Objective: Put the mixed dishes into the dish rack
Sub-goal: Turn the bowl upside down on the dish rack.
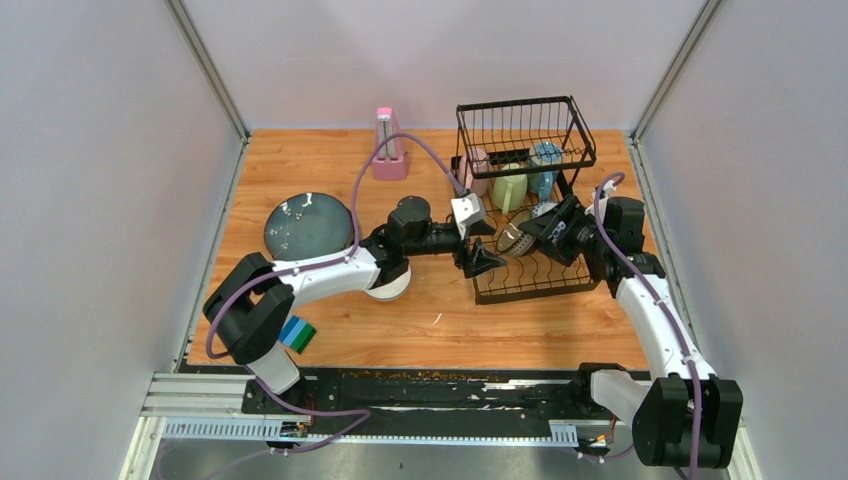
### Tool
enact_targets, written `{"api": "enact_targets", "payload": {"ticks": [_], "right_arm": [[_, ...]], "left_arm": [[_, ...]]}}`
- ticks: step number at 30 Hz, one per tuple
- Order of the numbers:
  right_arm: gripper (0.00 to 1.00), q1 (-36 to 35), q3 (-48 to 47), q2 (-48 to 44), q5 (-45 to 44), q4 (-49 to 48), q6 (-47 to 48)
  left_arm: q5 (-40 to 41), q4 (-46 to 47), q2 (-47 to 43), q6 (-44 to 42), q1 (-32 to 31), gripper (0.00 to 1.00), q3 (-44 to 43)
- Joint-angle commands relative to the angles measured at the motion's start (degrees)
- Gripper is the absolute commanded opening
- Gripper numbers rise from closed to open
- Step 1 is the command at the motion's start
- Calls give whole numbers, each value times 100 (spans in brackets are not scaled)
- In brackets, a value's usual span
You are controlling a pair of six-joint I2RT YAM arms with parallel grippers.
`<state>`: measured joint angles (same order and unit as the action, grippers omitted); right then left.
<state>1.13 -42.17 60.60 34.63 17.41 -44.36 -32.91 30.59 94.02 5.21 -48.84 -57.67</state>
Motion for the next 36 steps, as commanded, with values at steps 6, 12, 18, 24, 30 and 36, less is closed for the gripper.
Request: {"api": "enact_targets", "payload": {"ticks": [6,12,18,24,30,36], "right_arm": [[40,-1006,-1276,228,-1958,864,1357],[39,-2069,-1846,728,-3929,1460,1935],[39,-2887,-2303,1302,-5505,1799,2460],[39,-3308,-2592,1827,-6343,1952,2914],[40,-3620,-2925,2685,-7103,2139,3354],[40,-3791,-3121,3352,-7560,2153,3459]], "left_arm": [[724,197,-1360,195,243,91,735],[1952,44,-2149,7,305,100,1284],[3369,-170,-2915,93,377,100,1788],[4163,-358,-3536,182,516,100,2214],[4343,-409,-3879,221,596,100,2460],[4342,-470,-4023,179,629,100,2507]]}}
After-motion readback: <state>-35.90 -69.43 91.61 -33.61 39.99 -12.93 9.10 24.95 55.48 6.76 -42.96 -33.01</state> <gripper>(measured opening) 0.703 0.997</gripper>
